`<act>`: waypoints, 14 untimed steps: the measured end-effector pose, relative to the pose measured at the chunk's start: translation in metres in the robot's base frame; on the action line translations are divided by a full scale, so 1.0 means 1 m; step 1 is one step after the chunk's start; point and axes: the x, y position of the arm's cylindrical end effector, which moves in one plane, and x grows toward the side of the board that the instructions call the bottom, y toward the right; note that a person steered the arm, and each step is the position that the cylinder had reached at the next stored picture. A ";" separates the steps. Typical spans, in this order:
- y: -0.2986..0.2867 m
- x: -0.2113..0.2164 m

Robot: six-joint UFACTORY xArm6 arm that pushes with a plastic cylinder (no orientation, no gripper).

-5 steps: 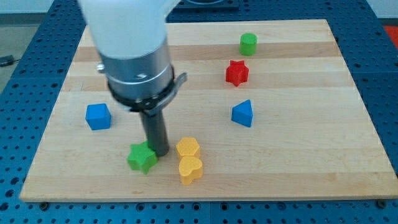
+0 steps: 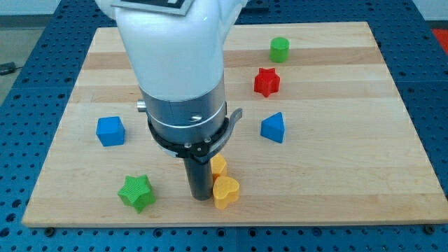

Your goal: Push the yellow heart close to the bottom right of the yellow hexagon

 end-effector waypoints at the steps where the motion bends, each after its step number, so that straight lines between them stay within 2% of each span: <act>1: -0.020 0.002; 6: -0.026 -0.037; 8: 0.011 -0.042; 9: 0.012 -0.042; 11: -0.022 -0.028; 14: -0.002 0.004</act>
